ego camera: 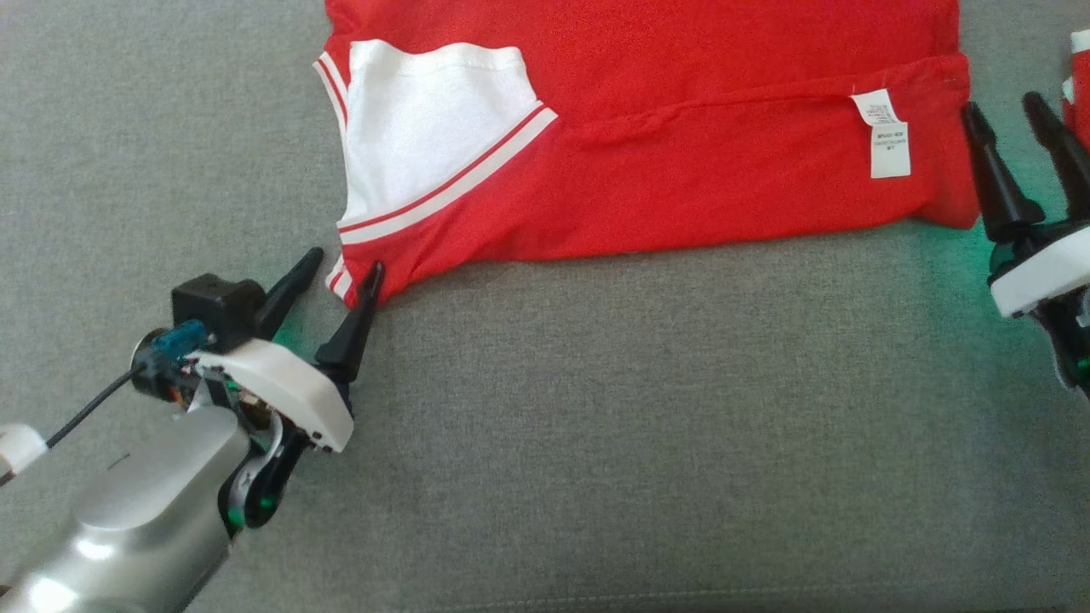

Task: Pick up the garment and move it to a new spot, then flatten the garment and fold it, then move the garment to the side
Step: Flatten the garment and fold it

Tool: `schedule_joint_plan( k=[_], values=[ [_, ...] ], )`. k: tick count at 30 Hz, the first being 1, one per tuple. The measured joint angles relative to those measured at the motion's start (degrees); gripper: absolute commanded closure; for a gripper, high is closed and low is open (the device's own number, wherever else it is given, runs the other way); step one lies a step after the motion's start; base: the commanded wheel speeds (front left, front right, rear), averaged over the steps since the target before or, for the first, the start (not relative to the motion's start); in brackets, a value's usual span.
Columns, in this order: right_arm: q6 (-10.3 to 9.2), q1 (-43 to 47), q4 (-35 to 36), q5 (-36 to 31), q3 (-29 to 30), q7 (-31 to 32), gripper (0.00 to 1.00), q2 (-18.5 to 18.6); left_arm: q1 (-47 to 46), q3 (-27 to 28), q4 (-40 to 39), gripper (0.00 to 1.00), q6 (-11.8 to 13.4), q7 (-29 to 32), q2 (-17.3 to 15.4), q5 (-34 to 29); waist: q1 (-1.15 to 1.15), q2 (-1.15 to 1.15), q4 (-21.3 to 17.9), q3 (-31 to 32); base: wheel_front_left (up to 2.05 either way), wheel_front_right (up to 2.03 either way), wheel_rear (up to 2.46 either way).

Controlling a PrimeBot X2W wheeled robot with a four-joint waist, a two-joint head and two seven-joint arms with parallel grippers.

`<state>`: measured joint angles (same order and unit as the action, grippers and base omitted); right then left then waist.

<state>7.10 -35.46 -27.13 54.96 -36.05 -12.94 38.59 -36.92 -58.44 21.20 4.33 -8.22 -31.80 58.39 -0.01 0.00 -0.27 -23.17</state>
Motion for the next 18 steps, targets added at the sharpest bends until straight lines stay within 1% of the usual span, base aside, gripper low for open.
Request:
schedule_joint_plan(
  k=[1,2,3,4,5,6,7,9,17,18],
  values=[
    [0.00,0.1,0.0,0.0,-0.2,0.1,0.00,-0.1,-0.1,-0.4,-0.3,0.00,-0.1,0.8,-0.1,0.0,0.00,0.00,-0.1,0.1,0.00,0.00,0.00],
    [0.00,0.4,-0.1,0.1,-0.4,0.4,0.00,-0.1,-0.1,-0.6,-0.7,0.08,0.0,1.4,-0.2,0.0,0.00,0.00,-0.1,0.2,0.00,0.00,0.00],
    [0.00,0.8,-0.2,0.3,-0.7,0.7,0.00,-0.1,-0.1,-0.7,-1.2,0.35,0.1,1.9,-0.3,0.0,0.00,0.00,-0.1,0.3,0.00,0.00,0.00],
    [0.00,1.3,-0.5,0.5,-1.1,1.2,0.00,-0.2,-0.1,-0.8,-1.5,0.35,0.3,2.2,-0.4,0.0,0.00,0.00,-0.1,0.4,0.00,0.00,0.00],
    [0.00,1.8,-0.9,0.5,-1.4,1.5,0.00,-0.3,0.0,-1.0,-1.8,0.57,0.6,2.5,-0.4,0.0,0.01,0.00,0.0,0.5,0.00,0.00,0.00],
    [0.00,2.2,-1.3,0.5,-1.7,1.7,0.00,-0.4,0.0,-1.1,-2.0,0.74,0.8,2.7,-0.5,0.0,0.01,0.00,0.1,0.6,0.00,0.00,0.00],
    [0.00,2.4,-1.9,0.6,-1.9,2.2,0.00,-0.5,0.1,-1.2,-2.4,1.00,0.8,2.9,-0.6,0.0,0.01,0.00,0.2,0.7,0.00,0.00,0.00],
    [0.00,2.4,-3.3,0.7,-2.1,2.9,0.00,-0.9,0.8,-1.3,-3.3,1.00,1.2,3.1,-0.7,0.0,0.01,0.00,0.4,1.0,0.00,0.00,0.00],
    [0.00,2.3,-9.5,-0.2,-2.9,4.9,0.00,-3.1,1.4,-1.4,-5.2,1.00,1.2,2.7,-1.6,0.0,0.01,0.00,1.8,1.5,0.00,0.00,0.00],
    [0.00,2.0,-10.3,-0.6,-3.0,5.0,0.38,-3.3,1.4,-1.4,-5.3,1.00,1.1,2.6,-1.7,0.0,0.01,0.00,1.9,1.6,0.00,0.00,0.00]
  ],
)
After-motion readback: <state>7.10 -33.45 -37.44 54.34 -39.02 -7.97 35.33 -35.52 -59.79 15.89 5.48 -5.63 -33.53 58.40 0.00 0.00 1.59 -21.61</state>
